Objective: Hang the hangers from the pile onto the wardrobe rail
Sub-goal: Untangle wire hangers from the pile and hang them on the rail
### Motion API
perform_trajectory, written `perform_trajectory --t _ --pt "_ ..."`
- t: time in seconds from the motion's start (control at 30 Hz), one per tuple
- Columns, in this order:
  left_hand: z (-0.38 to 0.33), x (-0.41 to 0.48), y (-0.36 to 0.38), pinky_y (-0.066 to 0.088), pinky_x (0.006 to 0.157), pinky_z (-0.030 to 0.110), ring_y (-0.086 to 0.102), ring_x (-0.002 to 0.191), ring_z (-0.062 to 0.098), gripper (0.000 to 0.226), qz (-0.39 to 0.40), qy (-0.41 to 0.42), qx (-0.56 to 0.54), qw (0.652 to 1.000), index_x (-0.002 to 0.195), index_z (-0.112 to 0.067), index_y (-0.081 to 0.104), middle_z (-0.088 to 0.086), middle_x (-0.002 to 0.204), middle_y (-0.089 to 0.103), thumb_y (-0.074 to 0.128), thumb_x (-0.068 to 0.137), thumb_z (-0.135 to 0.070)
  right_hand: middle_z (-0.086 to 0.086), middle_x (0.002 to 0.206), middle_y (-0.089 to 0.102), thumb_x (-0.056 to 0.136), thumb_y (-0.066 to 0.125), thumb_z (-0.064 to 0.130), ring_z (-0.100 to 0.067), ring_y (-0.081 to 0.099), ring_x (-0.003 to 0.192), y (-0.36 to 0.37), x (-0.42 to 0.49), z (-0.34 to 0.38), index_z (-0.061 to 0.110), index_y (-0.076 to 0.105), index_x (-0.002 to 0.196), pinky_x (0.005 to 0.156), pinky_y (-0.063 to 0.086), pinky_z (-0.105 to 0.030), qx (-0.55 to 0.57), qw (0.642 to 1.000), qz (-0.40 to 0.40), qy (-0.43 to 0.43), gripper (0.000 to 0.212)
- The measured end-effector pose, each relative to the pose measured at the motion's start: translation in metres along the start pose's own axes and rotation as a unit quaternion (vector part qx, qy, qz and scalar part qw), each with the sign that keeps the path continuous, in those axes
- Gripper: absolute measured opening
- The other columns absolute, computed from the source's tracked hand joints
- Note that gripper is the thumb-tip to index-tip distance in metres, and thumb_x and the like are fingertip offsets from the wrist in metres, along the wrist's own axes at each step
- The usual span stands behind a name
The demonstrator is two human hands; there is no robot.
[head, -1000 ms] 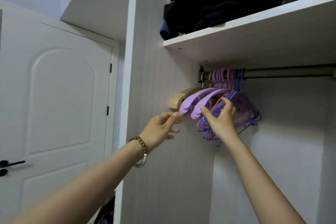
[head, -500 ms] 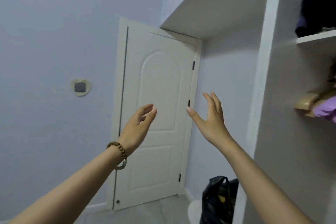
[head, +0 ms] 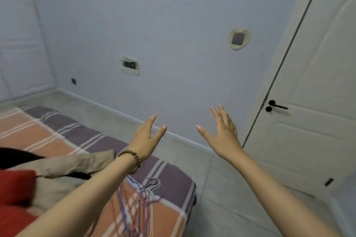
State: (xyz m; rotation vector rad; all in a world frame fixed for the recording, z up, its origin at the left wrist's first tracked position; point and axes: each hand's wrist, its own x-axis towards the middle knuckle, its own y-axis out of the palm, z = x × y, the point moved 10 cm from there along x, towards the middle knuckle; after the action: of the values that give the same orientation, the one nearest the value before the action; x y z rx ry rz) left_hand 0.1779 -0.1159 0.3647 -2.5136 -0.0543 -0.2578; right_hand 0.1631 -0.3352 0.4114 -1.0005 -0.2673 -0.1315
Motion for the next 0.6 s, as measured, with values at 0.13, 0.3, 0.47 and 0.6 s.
perform_trajectory --t 0.13,0.3,0.47,0.6 --pt "0.131 -0.020 -0.010 0.023 0.116 0.040 0.025 0.142 0.019 0.077 -0.017 -0.095 0.089 0.991 0.147 -0.019 0.022 0.002 0.154 0.026 0.040 0.086 -0.061 0.007 0.159 -0.008 0.088 0.046 0.058 -0.013 -0.009 0.147 0.127 0.009 0.004 0.028 0.006 0.150 0.119 -0.006 -0.037 -0.028 0.996 0.076 -0.038 0.080" --pt "0.277 -0.062 0.009 0.027 0.113 0.040 0.030 0.139 0.022 0.073 -0.016 -0.212 0.140 0.967 0.147 -0.019 0.022 0.003 0.152 0.031 0.042 0.088 -0.057 0.005 0.159 -0.010 0.088 0.042 0.060 -0.015 -0.011 0.147 0.287 -0.004 -0.013 0.026 0.003 0.150 0.119 -0.007 -0.039 -0.049 0.978 0.186 -0.080 0.081" --pt "0.390 -0.097 0.055 0.024 0.114 0.041 0.026 0.141 0.021 0.075 0.006 -0.309 0.168 0.936 0.148 -0.020 0.020 0.001 0.155 0.024 0.040 0.088 -0.060 0.003 0.160 -0.001 0.089 0.046 0.056 -0.016 -0.002 0.147 0.423 -0.033 -0.055 0.022 0.008 0.150 0.119 -0.002 -0.039 -0.040 0.958 0.277 -0.062 0.079" --pt "0.452 -0.123 0.108 0.031 0.110 0.041 0.034 0.137 0.022 0.073 0.036 -0.353 0.154 0.922 0.147 -0.023 0.022 0.002 0.152 0.032 0.042 0.086 -0.059 0.000 0.160 0.007 0.089 0.050 0.052 -0.017 0.005 0.147 0.505 -0.066 -0.091 0.020 0.013 0.150 0.118 0.006 -0.034 -0.013 0.941 0.336 -0.041 0.078"
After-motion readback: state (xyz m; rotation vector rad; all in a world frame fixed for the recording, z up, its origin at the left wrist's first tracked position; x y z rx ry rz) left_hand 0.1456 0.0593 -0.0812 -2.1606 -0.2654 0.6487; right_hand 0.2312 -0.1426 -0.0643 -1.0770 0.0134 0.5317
